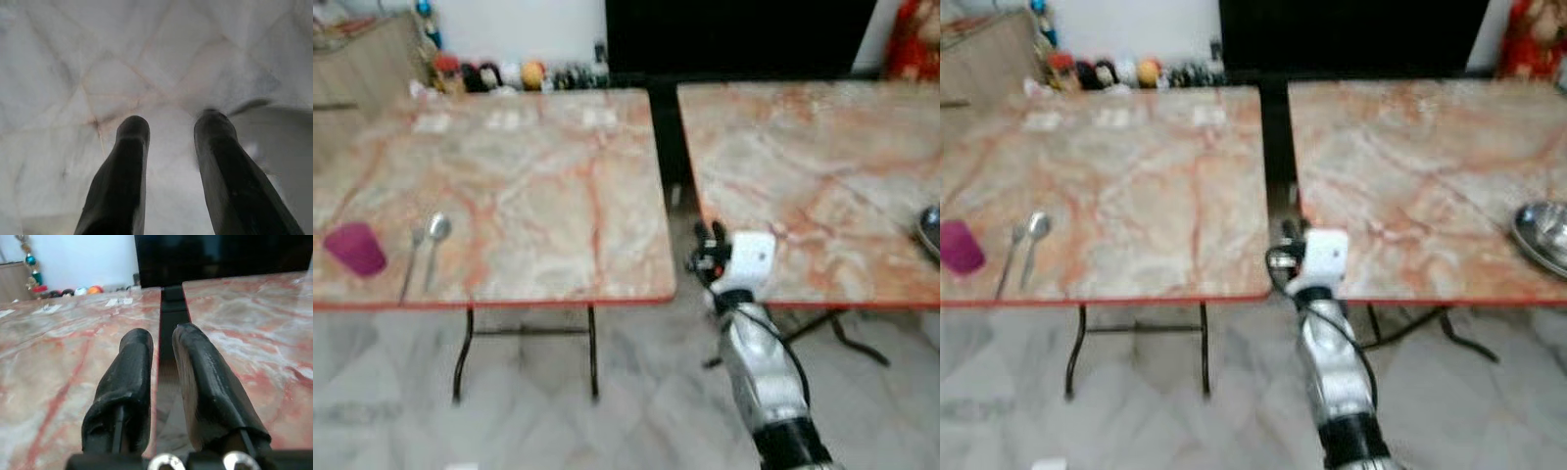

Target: Setting the table

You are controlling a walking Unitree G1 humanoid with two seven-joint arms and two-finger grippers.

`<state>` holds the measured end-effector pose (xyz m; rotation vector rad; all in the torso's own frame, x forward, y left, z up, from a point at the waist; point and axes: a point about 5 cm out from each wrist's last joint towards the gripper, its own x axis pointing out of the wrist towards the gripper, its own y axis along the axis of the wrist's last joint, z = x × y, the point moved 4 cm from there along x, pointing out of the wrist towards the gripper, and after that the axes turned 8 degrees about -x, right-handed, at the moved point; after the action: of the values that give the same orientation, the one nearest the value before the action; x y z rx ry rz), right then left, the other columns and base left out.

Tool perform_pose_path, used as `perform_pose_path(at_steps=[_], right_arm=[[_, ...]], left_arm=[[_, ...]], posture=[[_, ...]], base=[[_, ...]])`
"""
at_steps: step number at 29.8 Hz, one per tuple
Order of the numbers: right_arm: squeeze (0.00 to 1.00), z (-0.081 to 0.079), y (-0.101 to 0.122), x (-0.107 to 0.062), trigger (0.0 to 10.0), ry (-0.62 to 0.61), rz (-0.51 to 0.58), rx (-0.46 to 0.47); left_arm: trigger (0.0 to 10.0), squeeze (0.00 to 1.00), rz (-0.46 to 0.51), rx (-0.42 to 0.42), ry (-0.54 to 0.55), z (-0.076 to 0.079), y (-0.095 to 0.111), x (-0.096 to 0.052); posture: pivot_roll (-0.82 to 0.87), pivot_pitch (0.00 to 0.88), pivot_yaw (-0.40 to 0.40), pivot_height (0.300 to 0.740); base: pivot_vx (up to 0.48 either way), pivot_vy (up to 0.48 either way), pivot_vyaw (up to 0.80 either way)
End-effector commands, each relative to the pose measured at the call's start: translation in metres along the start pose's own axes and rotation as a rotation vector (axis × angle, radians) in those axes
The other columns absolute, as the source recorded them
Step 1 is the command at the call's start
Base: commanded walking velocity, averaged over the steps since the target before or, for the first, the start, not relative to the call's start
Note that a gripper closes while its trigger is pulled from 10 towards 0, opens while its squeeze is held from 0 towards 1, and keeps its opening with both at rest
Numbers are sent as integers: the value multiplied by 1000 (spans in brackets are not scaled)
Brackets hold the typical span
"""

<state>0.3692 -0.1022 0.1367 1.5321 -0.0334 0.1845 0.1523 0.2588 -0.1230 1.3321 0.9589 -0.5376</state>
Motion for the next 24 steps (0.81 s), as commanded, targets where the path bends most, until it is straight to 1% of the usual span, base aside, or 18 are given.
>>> perform_pose_path(at_steps=[1,4,12,17,24], right_arm=[[0,-8,5,4,10000,12,14,8],[0,-5,4,4,10000,-5,5,9],[0,-2,1,2,10000,-18,-2,5],[0,-1,4,4,10000,-32,6,24],[0,-1,5,6,10000,-36,7,28]], left_arm=[[10000,0,3,-15,26,-8,1,-1],[10000,0,3,-18,25,-8,2,0],[10000,0,3,-29,28,-8,4,0],[10000,0,4,-31,27,-7,4,0],[10000,0,7,-34,27,-7,5,0]], posture=[[-22,0,-6,740],[-28,0,0,740],[-30,0,1,740],[-30,0,1,740],[-31,0,0,740]], base=[[0,480,0],[0,480,0],[0,480,0],[0,480,0],[0,480,0]])
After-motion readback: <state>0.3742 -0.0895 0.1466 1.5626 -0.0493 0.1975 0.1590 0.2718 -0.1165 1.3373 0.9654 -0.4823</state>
